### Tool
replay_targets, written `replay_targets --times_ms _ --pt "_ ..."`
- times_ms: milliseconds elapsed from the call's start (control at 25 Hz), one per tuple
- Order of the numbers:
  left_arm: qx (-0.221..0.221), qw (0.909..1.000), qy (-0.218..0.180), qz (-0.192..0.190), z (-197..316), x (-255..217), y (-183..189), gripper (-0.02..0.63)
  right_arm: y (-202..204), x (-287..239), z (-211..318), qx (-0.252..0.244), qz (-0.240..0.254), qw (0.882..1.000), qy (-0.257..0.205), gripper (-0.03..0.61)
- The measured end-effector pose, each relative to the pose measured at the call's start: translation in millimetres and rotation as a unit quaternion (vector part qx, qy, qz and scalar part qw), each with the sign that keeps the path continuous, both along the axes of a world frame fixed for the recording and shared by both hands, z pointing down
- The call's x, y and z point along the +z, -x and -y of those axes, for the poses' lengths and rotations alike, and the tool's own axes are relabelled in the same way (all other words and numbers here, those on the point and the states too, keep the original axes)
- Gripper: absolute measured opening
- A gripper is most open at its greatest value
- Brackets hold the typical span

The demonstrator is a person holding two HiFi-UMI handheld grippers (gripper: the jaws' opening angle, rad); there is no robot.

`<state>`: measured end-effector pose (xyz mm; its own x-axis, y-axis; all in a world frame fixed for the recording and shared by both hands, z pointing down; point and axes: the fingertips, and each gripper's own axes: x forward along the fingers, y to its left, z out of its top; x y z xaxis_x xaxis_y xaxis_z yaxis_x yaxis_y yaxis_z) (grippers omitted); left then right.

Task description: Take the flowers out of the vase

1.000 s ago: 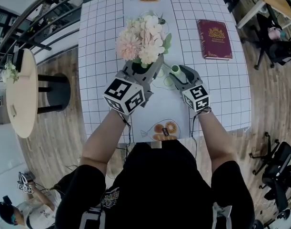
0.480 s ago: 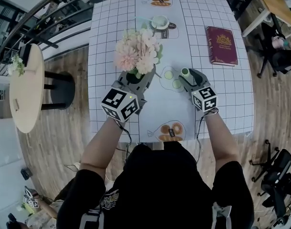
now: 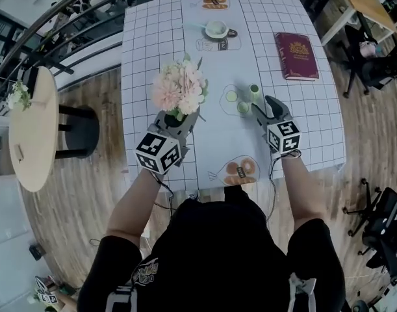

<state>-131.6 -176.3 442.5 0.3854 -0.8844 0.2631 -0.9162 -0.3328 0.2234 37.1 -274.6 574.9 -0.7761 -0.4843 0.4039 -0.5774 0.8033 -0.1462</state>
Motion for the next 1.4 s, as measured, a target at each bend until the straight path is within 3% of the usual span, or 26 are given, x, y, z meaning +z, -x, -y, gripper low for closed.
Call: replay_targets --times_ms 240,280,320,400,880,1400 --pt "0.044 0.999 0.01 -0.003 -42 6 -5 0.077 -8 -41 -54 0.06 0.06 0.996 0.005 0.228" --pt "0.051 0.9987 0.01 -0.005 -50 6 -6 0.077 -7 -49 -65 0.069 0.07 0.995 0.003 0.183" --pt "0.058 0.9983 0.01 -0.006 -58 5 -7 0.077 -6 -57 -77 0.079 0.079 0.994 -0.001 0.07" --pt "0.07 0.9974 0.01 -0.007 -74 3 -9 0.077 -3 -73 -100 0.095 0.095 0.991 -0.008 0.031" --pt "0.107 0.9941 0.015 0.008 -159 -7 16 0.077 35 -139 -229 0.137 0.126 0.982 -0.016 0.023" --pt "0.131 0.9913 0.011 0.0 -255 4 4 0.077 27 -146 -349 0.148 0.116 0.982 -0.033 0.023"
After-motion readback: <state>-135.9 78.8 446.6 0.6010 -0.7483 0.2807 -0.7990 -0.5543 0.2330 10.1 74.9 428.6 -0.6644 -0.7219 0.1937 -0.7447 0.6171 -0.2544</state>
